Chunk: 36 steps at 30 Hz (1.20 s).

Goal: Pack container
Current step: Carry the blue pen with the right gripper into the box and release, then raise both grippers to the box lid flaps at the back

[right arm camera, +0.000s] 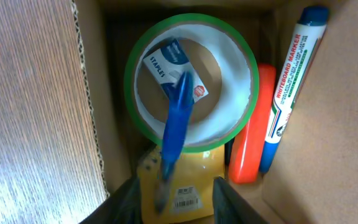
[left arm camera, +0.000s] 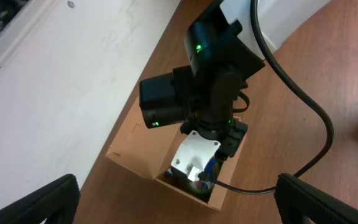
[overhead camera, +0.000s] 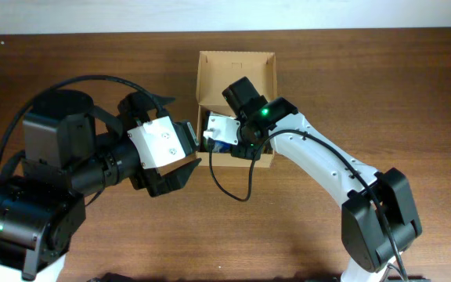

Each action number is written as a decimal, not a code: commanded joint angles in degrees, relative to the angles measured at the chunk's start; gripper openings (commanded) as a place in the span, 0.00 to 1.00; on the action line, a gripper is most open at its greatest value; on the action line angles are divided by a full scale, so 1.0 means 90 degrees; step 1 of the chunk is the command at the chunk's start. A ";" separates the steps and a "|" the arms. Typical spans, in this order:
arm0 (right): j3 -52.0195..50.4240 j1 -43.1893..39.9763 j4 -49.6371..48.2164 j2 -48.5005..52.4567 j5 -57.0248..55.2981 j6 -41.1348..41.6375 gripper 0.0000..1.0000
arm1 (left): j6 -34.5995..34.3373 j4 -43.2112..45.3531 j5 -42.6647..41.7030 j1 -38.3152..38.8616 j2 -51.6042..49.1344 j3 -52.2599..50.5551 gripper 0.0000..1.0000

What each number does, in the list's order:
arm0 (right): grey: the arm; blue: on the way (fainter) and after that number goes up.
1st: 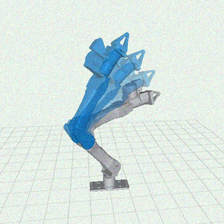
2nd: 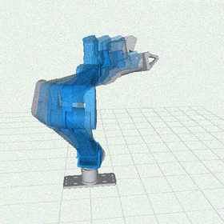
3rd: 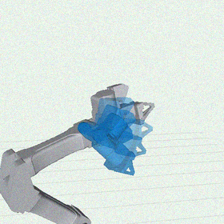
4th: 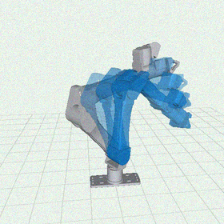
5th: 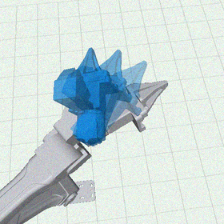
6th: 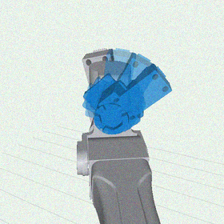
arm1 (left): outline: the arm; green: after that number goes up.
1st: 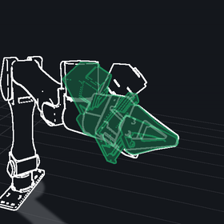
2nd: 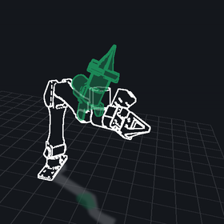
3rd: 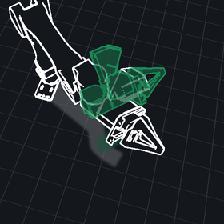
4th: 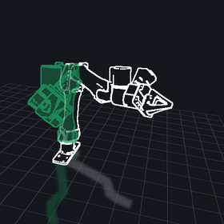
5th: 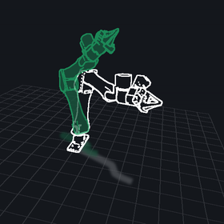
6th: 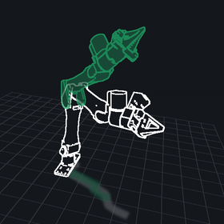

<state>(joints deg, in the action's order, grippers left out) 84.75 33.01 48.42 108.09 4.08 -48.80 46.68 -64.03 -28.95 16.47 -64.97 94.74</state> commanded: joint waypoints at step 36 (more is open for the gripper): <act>0.0920 -0.2472 -0.0187 -0.0495 0.0826 0.5680 0.04 | -0.3939 0.3745 -0.1360 -0.1909 -0.4376 0.0112 0.02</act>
<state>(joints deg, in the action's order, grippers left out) 93.43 12.03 47.24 102.61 10.68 -0.60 19.99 -31.42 -36.82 0.38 -101.08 95.00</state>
